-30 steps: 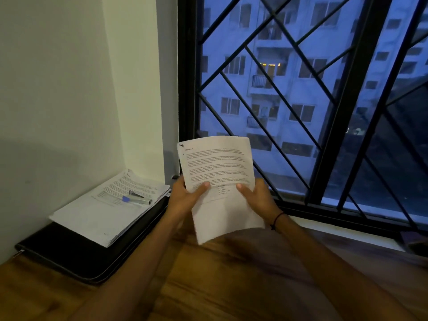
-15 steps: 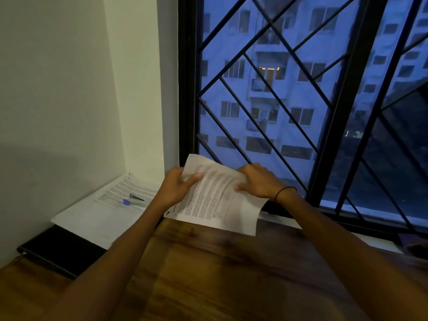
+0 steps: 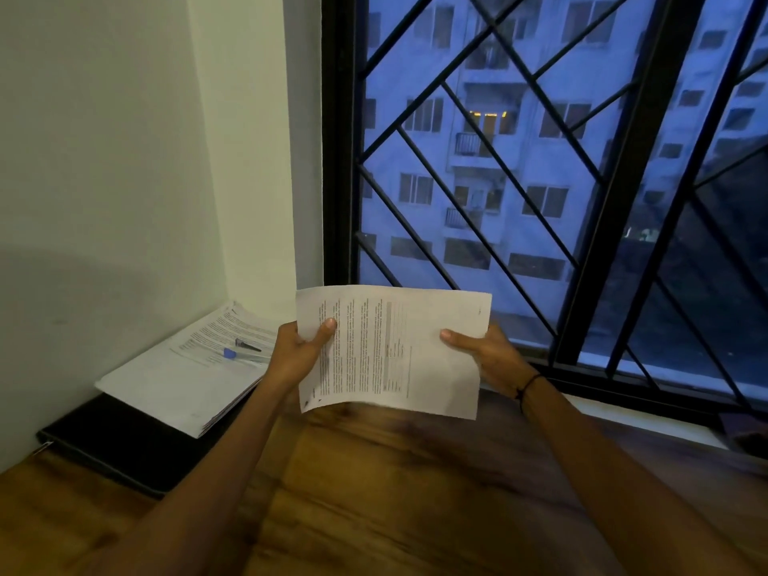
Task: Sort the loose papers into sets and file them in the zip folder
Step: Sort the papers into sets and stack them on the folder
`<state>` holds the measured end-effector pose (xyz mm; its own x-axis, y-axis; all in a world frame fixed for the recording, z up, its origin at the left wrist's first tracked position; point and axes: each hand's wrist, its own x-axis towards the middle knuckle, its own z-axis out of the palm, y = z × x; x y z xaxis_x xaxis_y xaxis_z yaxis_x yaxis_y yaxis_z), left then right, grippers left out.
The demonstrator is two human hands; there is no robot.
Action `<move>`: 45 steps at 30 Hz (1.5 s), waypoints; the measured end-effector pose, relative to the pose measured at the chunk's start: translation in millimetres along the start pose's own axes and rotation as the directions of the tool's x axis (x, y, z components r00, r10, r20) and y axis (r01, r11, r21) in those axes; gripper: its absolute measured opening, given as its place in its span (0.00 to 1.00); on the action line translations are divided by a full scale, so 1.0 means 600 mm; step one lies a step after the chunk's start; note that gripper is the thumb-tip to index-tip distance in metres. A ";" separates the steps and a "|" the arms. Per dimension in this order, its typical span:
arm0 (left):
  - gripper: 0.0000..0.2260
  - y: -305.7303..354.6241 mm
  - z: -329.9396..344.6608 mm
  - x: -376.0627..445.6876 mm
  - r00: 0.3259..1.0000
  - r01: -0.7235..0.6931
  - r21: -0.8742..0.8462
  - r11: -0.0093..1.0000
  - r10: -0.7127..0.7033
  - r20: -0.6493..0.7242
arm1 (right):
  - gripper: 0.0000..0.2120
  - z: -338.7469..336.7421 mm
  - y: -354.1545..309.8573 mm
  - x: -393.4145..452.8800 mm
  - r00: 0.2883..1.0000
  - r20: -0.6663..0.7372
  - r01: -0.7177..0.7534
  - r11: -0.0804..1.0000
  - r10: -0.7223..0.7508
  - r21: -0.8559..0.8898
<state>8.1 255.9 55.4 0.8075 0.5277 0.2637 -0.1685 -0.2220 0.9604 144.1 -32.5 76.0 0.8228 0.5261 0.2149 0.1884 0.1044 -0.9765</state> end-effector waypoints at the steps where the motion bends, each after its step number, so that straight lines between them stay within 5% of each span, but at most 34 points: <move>1: 0.09 -0.003 0.002 -0.001 1.000 0.007 0.002 1.000 -0.007 -0.004 | 0.24 0.006 0.007 0.001 1.000 -0.019 0.007 1.000 -0.008 -0.017; 11: 0.14 -0.047 -0.001 -0.027 0.992 0.124 -0.123 0.985 -0.121 0.035 | 0.18 0.029 0.060 -0.009 0.974 -0.224 -0.020 0.967 -0.038 -0.252; 17: 0.16 -0.011 -0.030 -0.017 0.999 -0.023 -0.111 0.994 0.027 0.042 | 0.16 0.017 0.024 0.001 0.983 -0.169 0.037 0.985 -0.066 -0.168; 29: 0.16 -0.036 -0.041 -0.029 0.999 0.041 -0.046 0.998 -0.042 -0.031 | 0.28 0.015 0.076 -0.007 0.990 0.049 -0.128 0.986 0.134 -0.106; 32: 0.13 -0.064 -0.048 -0.033 0.999 0.042 0.004 0.999 -0.042 -0.001 | 0.31 0.015 0.093 -0.001 0.980 0.014 -0.193 0.968 0.197 -0.158; 37: 0.15 -0.127 -0.046 -0.050 0.992 0.123 0.091 0.988 -0.121 -0.033 | 0.21 0.042 0.091 0.036 0.965 -0.263 -0.085 0.949 0.002 -0.303; 39: 0.16 -0.143 -0.047 -0.054 0.993 0.120 0.130 0.984 -0.116 -0.039 | 0.20 0.063 0.090 0.058 0.938 -0.299 -0.001 0.862 -0.175 -0.507; 42: 0.16 -0.149 -0.049 -0.056 0.996 0.088 0.217 0.972 -0.080 -0.045 | 0.12 0.110 0.087 0.095 0.907 -0.156 0.157 0.658 -0.391 -0.736; 45: 0.16 -0.147 -0.050 -0.063 0.997 0.071 0.293 0.954 -0.059 -0.048 | 0.06 0.192 0.074 0.133 0.944 0.030 0.264 0.699 -0.328 -0.665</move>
<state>-24.6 280.1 -36.5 0.7880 0.5787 0.2104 0.0619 -0.4144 0.9080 156.5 111.5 48.4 0.6989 0.4880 0.5229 0.7054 -0.3495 -0.6166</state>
